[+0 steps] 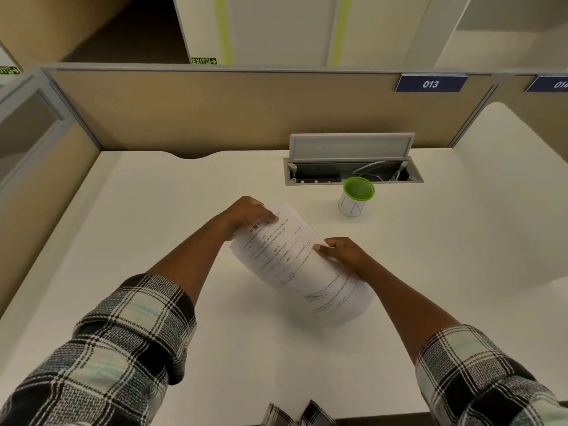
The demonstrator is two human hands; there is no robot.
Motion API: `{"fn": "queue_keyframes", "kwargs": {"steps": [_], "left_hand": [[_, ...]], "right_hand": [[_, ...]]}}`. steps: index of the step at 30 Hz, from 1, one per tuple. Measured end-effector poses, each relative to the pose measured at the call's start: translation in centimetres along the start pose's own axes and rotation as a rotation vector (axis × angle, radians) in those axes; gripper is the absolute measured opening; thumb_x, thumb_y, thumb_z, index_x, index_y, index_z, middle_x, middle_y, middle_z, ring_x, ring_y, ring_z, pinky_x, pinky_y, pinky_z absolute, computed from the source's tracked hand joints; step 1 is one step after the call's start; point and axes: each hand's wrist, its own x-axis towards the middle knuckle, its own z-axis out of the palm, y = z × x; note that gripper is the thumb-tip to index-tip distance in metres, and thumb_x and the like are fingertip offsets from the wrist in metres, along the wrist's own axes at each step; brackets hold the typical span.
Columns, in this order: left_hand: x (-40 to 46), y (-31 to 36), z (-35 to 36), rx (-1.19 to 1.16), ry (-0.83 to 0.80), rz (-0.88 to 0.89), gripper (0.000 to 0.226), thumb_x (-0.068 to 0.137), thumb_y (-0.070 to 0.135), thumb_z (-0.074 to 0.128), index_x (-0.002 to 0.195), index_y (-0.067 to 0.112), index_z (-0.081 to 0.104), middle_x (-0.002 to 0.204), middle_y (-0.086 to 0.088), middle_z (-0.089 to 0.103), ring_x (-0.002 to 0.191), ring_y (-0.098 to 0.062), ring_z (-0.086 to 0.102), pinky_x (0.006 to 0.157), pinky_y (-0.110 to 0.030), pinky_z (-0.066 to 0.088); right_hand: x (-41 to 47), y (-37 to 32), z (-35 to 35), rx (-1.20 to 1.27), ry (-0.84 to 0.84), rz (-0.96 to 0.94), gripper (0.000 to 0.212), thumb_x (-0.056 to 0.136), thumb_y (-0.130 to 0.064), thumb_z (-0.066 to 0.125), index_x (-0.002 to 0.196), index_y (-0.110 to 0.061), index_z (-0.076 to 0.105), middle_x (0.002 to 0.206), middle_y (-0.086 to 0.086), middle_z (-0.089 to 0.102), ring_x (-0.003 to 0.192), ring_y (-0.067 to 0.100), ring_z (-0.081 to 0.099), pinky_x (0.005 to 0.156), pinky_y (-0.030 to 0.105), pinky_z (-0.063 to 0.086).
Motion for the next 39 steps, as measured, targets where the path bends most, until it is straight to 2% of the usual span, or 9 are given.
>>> {"fn": "queue_keyframes", "kwargs": {"steps": [6,10,13,17,19,23,27,33,39], "left_hand": [[0.7,-0.7,0.5,-0.033,0.030,-0.041,0.029,0.078,0.032,0.079,0.076,0.008,0.064,0.084,-0.014,0.064,0.073,-0.027,0.063,0.069,-0.030,0.042],[1.6,-1.1,1.2,0.045,0.027,-0.060,0.064,0.082,0.036,0.076,0.126,-0.007,0.057,0.120,-0.023,0.065,0.102,-0.037,0.067,0.082,-0.036,0.049],[2.0,-1.3,1.8,0.110,0.035,-0.035,0.050,0.083,0.031,0.075,0.111,-0.009,0.062,0.112,-0.026,0.066,0.092,-0.034,0.066,0.077,-0.034,0.048],[2.6,-1.8,2.4,0.203,0.070,-0.017,0.057,0.087,0.029,0.071,0.121,-0.013,0.055,0.125,-0.029,0.060,0.097,-0.037,0.065,0.064,-0.028,0.043],[3.0,-2.1,2.5,0.221,0.086,-0.016,0.050,0.087,0.029,0.070,0.116,-0.011,0.059,0.117,-0.027,0.064,0.093,-0.034,0.064,0.070,-0.032,0.045],[3.7,-2.6,2.8,0.222,0.092,0.004,0.024,0.086,0.025,0.070,0.087,0.003,0.062,0.091,-0.016,0.063,0.078,-0.028,0.060,0.066,-0.029,0.039],[3.9,-2.8,3.3,0.213,0.115,0.012,0.024,0.086,0.022,0.070,0.089,-0.002,0.064,0.088,-0.015,0.062,0.079,-0.028,0.059,0.071,-0.032,0.041],[4.5,-3.7,4.0,0.223,0.145,-0.004,0.019,0.086,0.023,0.068,0.082,0.006,0.060,0.085,-0.010,0.062,0.079,-0.028,0.059,0.063,-0.029,0.040],[3.8,-4.8,4.1,0.193,0.206,-0.013,0.030,0.087,0.025,0.068,0.104,0.000,0.067,0.102,-0.015,0.068,0.095,-0.033,0.064,0.076,-0.034,0.048]], "right_hand": [[1.3,0.7,0.8,-0.178,0.047,-0.059,0.047,0.090,-0.044,0.063,0.059,-0.022,0.035,0.058,-0.007,0.038,0.055,0.010,0.035,0.056,0.026,0.025],[2.5,1.7,1.5,-0.322,0.127,-0.049,0.044,0.090,-0.047,0.061,0.063,-0.017,0.043,0.064,-0.002,0.048,0.061,0.016,0.045,0.054,0.026,0.030],[3.2,2.5,2.2,-0.399,0.161,-0.035,0.041,0.092,-0.047,0.058,0.075,-0.010,0.054,0.074,0.004,0.057,0.071,0.021,0.052,0.061,0.030,0.034],[3.4,3.9,1.9,-0.408,0.311,0.025,0.021,0.092,-0.032,0.060,0.103,-0.016,0.065,0.103,0.000,0.069,0.100,0.021,0.062,0.088,0.034,0.046],[3.4,4.8,0.9,-0.506,0.380,0.082,0.019,0.090,-0.024,0.058,0.108,-0.018,0.062,0.110,0.001,0.065,0.107,0.022,0.059,0.095,0.039,0.041],[2.4,6.8,-1.1,-0.646,0.477,0.236,0.034,0.086,-0.030,0.061,0.116,-0.015,0.054,0.116,0.008,0.054,0.112,0.028,0.052,0.095,0.042,0.037],[1.6,8.4,-1.5,-0.575,0.427,0.342,0.055,0.078,-0.042,0.068,0.116,-0.008,0.047,0.113,0.011,0.053,0.106,0.033,0.056,0.089,0.042,0.046],[2.8,9.7,-1.2,-0.515,0.401,0.274,0.046,0.088,-0.042,0.060,0.116,-0.007,0.050,0.112,0.017,0.062,0.102,0.037,0.060,0.081,0.037,0.047],[3.4,7.5,-1.4,-0.218,0.530,0.094,0.027,0.086,-0.029,0.060,0.107,-0.012,0.063,0.097,0.006,0.069,0.094,0.025,0.062,0.077,0.027,0.040]]}}
